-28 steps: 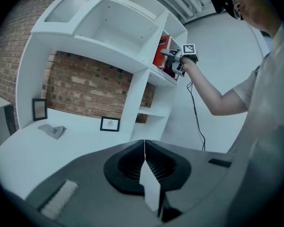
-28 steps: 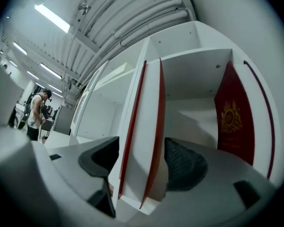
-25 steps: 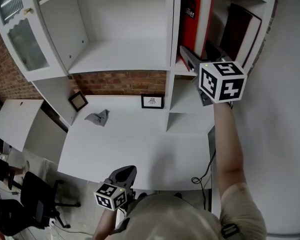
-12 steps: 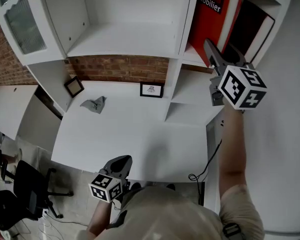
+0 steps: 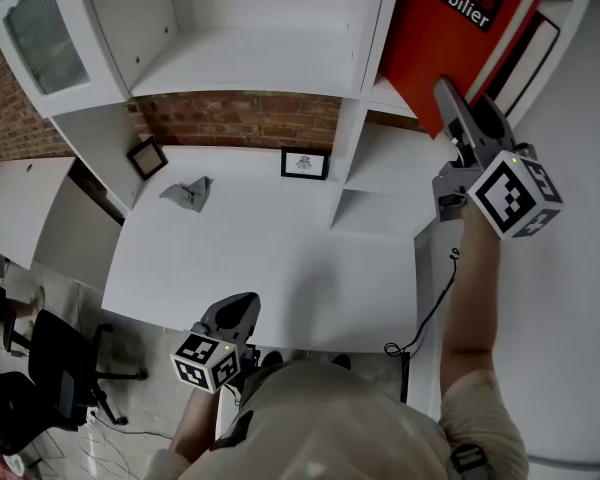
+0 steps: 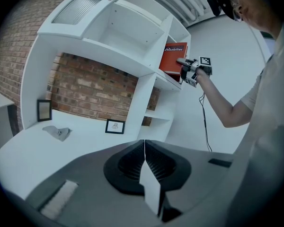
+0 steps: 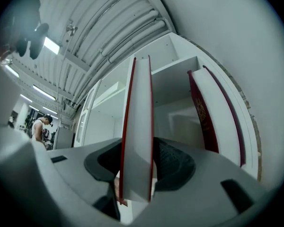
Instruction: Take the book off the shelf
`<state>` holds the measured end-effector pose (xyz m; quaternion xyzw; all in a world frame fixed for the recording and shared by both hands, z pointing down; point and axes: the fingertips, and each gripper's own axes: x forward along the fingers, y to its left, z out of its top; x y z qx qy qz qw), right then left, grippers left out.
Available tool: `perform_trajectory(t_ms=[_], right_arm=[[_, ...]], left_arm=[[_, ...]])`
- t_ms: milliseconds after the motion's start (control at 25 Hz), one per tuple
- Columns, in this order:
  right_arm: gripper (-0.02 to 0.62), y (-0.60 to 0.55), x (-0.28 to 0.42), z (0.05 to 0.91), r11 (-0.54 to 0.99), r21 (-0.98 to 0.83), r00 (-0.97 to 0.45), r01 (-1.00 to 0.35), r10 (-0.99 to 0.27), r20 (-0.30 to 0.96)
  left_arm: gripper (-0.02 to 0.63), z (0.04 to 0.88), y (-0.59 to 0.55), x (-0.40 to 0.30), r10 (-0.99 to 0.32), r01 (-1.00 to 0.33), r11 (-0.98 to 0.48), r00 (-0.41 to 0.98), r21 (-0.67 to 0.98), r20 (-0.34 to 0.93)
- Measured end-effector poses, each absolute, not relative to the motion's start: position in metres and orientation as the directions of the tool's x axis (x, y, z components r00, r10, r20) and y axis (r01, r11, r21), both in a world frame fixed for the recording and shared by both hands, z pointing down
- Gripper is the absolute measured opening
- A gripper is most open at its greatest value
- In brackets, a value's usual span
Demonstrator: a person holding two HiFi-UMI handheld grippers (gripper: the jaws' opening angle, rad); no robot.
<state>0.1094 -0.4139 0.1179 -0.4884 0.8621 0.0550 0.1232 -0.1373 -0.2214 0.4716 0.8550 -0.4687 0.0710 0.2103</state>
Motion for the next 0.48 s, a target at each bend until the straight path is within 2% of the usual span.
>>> perform_trajectory(t_ms=[480], right_arm=[[0.166, -0.375, 0.102, 0.121, 0.510, -0.051, -0.477, -0.859, -0.832, -0.282]], left_arm=[[0.006, 0.475, -0.212, -0.147, -0.746, -0.794, -0.508, 0.600, 0.335, 0.290]])
